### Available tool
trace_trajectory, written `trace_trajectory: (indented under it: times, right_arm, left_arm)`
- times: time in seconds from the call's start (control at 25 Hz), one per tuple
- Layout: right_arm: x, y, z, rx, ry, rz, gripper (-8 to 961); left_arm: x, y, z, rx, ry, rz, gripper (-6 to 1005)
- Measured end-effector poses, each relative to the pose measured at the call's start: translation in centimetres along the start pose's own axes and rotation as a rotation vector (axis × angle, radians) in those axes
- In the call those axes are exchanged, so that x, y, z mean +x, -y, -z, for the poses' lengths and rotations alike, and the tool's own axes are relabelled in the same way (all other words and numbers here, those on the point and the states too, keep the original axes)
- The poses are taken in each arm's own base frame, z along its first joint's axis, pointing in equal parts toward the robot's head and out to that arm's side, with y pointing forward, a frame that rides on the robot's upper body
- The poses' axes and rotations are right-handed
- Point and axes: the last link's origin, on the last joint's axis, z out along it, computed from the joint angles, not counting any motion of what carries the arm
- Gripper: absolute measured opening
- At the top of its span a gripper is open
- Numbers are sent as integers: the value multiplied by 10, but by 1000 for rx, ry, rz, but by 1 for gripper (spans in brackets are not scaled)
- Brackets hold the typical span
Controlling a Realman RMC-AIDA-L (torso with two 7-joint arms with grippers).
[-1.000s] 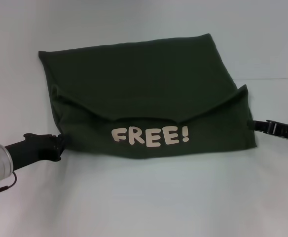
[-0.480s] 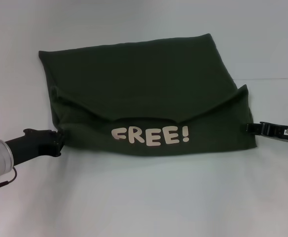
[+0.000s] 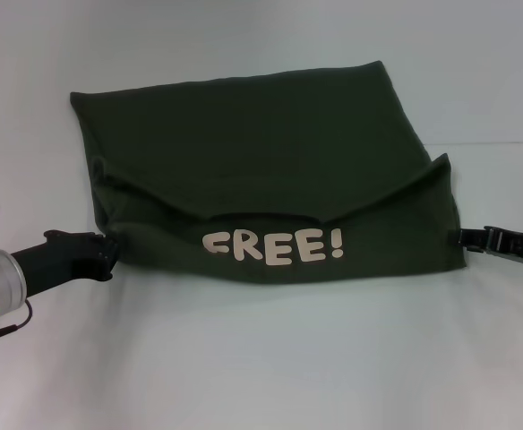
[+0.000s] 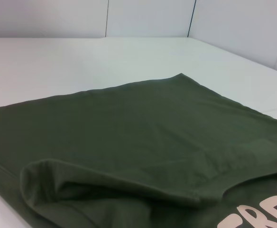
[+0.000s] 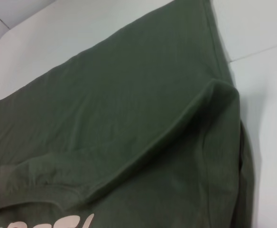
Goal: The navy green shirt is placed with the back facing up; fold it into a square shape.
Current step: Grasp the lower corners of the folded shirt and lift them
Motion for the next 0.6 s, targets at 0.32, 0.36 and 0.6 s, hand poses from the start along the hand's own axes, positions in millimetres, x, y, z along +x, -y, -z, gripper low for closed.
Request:
trace_trajectory:
  times: [0.32, 0.36, 0.6]
  right_arm:
    - [6, -1, -7, 16, -2, -8, 441]
    - [7, -1, -8, 16, -3, -8, 440]
    - [8, -9, -14, 1, -5, 2, 435]
  left_arm:
    - [2, -1, -1, -4, -1, -5, 2]
    - [2, -1, -1, -4, -1, -5, 2]
    - [2, 0, -1, -3, -1, -6, 2]
